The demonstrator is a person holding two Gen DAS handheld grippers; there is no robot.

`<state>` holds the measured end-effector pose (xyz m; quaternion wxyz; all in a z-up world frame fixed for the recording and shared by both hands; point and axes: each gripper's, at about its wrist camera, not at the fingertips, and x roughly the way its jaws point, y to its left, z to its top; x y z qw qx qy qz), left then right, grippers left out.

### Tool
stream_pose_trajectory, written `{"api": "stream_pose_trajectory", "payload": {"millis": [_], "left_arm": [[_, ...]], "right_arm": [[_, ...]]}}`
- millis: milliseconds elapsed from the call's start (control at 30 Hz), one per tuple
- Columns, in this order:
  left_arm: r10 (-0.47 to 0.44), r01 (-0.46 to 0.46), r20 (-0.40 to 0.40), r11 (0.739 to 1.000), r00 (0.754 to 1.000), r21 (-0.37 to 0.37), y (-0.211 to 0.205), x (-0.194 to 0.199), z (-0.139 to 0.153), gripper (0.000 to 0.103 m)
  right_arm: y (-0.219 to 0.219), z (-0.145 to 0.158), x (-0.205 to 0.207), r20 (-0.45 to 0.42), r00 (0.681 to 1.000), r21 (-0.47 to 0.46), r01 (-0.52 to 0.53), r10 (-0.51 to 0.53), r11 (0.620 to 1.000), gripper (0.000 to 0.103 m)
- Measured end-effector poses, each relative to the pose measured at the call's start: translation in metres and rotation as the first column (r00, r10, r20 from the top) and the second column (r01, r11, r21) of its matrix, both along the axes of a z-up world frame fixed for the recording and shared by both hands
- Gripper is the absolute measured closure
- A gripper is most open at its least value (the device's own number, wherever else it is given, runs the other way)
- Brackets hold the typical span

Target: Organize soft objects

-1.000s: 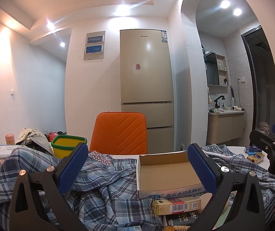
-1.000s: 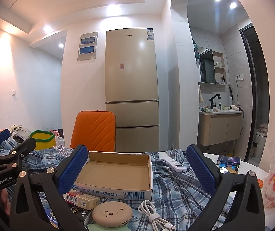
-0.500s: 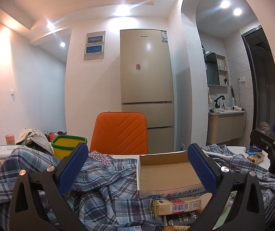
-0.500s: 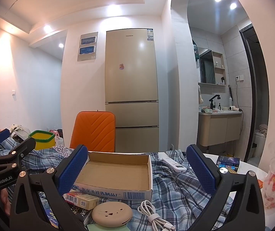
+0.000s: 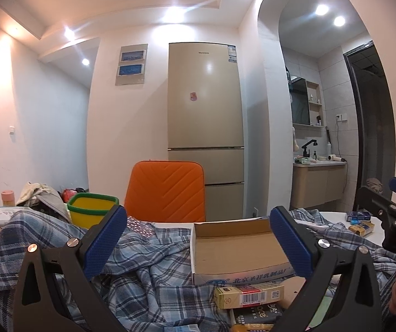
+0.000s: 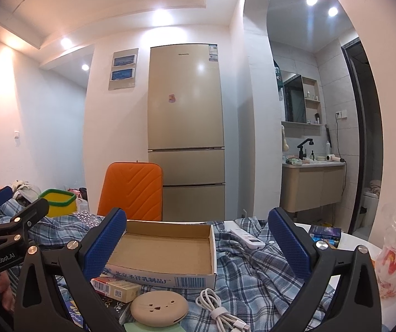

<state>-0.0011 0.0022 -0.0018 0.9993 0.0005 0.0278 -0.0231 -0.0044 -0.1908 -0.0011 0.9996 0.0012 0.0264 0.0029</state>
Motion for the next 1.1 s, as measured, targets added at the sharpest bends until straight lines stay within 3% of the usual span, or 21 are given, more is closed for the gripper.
{"api": "stream_pose_trajectory", "payload": {"millis": [567,767,867,1100], "left_arm": [[-0.014,0.014,0.007,1.0,1.0,-0.002,0.001,-0.002,0.001,0.0],[-0.059,0.06,-0.017,0.998,0.998,0.037,-0.001,-0.006,0.013,0.0],[-0.081,0.082,-0.024,0.995,0.996,0.051,-0.002,-0.013,0.021,0.001],[-0.101,0.108,-0.147,0.993,0.984,0.038,-0.002,-0.027,0.027,0.001]], "right_arm": [[0.001,0.003,-0.006,0.024,0.999,-0.01,0.031,-0.03,0.999,0.0],[0.002,0.017,-0.007,-0.026,1.0,0.002,0.007,-0.007,1.0,0.0],[-0.006,0.029,-0.012,-0.055,0.998,0.054,-0.009,0.012,0.998,0.0],[-0.021,0.04,-0.023,-0.128,0.992,0.079,0.022,-0.012,0.997,0.0]]}}
